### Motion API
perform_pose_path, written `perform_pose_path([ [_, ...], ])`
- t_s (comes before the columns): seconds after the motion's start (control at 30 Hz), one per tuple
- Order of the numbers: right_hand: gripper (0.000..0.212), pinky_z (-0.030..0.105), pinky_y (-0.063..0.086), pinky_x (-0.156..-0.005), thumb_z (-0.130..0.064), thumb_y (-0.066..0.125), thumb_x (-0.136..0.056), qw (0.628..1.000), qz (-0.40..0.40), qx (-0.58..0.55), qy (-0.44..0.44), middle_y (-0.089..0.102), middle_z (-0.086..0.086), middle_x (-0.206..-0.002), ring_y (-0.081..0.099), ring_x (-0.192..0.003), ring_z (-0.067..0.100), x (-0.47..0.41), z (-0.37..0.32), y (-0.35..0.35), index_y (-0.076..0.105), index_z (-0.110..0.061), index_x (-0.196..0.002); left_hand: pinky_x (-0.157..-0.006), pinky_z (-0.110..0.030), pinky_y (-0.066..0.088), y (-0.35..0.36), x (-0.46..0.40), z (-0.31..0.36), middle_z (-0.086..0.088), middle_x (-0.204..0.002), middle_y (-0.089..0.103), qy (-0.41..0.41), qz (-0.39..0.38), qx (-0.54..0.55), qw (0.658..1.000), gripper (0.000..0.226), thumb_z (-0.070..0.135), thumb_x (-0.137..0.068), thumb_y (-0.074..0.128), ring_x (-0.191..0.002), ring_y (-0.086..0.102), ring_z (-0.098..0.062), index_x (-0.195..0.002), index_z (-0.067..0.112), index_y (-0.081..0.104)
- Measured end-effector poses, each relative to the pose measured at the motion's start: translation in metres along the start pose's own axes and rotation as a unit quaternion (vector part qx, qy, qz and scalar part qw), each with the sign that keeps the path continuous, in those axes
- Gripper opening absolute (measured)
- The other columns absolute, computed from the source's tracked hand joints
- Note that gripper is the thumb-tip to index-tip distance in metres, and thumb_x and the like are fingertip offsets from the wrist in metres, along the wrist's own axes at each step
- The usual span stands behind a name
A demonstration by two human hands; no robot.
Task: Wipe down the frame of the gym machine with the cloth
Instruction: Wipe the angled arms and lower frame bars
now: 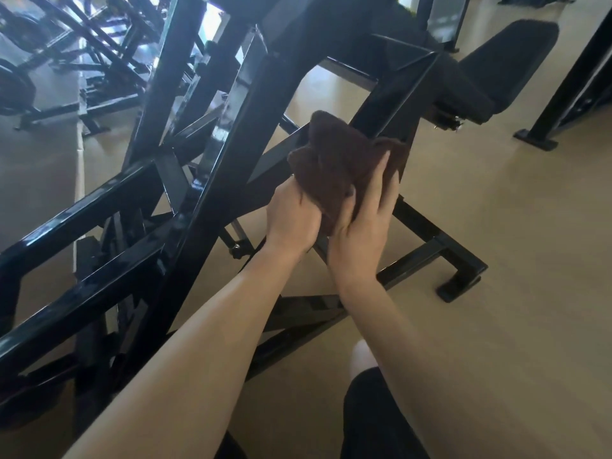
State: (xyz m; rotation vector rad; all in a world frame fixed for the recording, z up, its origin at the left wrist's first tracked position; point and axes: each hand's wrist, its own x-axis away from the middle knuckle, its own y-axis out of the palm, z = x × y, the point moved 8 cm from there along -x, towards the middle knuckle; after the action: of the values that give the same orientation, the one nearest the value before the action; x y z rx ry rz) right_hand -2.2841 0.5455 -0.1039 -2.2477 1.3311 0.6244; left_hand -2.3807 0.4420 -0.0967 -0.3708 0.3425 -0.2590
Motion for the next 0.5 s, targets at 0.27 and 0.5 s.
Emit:
perform_pose_path([
  [0.27, 0.057, 0.049, 0.037, -0.12, -0.025, 0.04, -0.11, 0.999, 0.013, 0.041, -0.015, 0.013, 0.021, -0.168, 0.022, -0.155, 0.032, 0.043, -0.003, 0.015, 0.018, -0.015, -0.162, -0.084, -0.042, 0.056, -0.06, 0.057, -0.027, -0.001, -0.1, 0.064, 0.045, 0.029, -0.127, 0.99, 0.018, 0.022, -0.107, 0.042, -0.09, 0.064, -0.014, -0.107, 0.016, 0.059],
  [0.5, 0.056, 0.013, 0.019, -0.119, -0.034, 0.036, -0.111, 1.0, -0.006, 0.013, -0.017, 0.017, 0.027, -0.164, 0.023, -0.153, 0.023, 0.108, 0.009, 0.047, 0.021, -0.011, -0.16, -0.066, -0.014, 0.045, -0.099, 0.114, -0.137, 0.003, -0.075, 0.064, -0.11, 0.018, -0.155, 0.982, 0.039, 0.029, -0.111, 0.034, -0.068, 0.06, 0.007, -0.086, 0.022, 0.064],
])
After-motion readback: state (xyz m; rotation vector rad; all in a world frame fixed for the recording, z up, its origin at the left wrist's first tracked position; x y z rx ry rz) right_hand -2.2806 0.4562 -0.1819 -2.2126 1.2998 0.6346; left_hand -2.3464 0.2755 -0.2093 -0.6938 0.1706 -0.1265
